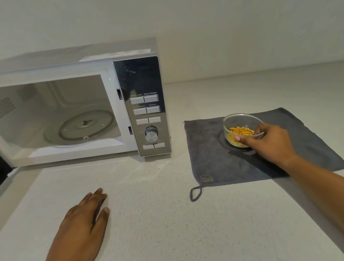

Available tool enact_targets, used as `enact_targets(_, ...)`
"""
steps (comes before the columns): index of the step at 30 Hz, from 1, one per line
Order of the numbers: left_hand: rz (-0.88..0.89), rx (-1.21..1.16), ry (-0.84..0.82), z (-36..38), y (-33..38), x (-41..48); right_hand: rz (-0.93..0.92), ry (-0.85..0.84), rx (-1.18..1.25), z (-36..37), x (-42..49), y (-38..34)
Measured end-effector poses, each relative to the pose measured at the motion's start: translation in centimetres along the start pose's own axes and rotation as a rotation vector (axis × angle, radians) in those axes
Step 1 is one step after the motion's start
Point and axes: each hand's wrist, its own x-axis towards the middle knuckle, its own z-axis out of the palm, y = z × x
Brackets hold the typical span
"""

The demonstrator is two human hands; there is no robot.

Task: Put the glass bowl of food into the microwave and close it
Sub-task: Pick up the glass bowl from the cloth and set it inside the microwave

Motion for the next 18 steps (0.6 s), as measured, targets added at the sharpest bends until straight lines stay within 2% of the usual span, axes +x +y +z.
enact_targets(6, 0.044, -0.033, 0.009, 0.0, 0.2, 0.1, -0.052, -0.054, 0.135, -0.6, -4.9, -3.0)
enact_targets(11, 0.057, -0.105, 0.07, -0.2, 0.6, -0.4, -0.092, -0.19, 0.294, 0.3, -9.0, -6.0)
enact_targets(14, 0.039, -0.406, 0.145, -0.9, 2.9, -1.0, -0.074, -0.282, 0.395, 2.1, -11.3, -7.7)
enact_targets(18, -0.154, -0.987, 0.07, -1.9, 6.8, -1.2, -0.139, -0.446, 0.451, 5.6, -13.9, -11.4)
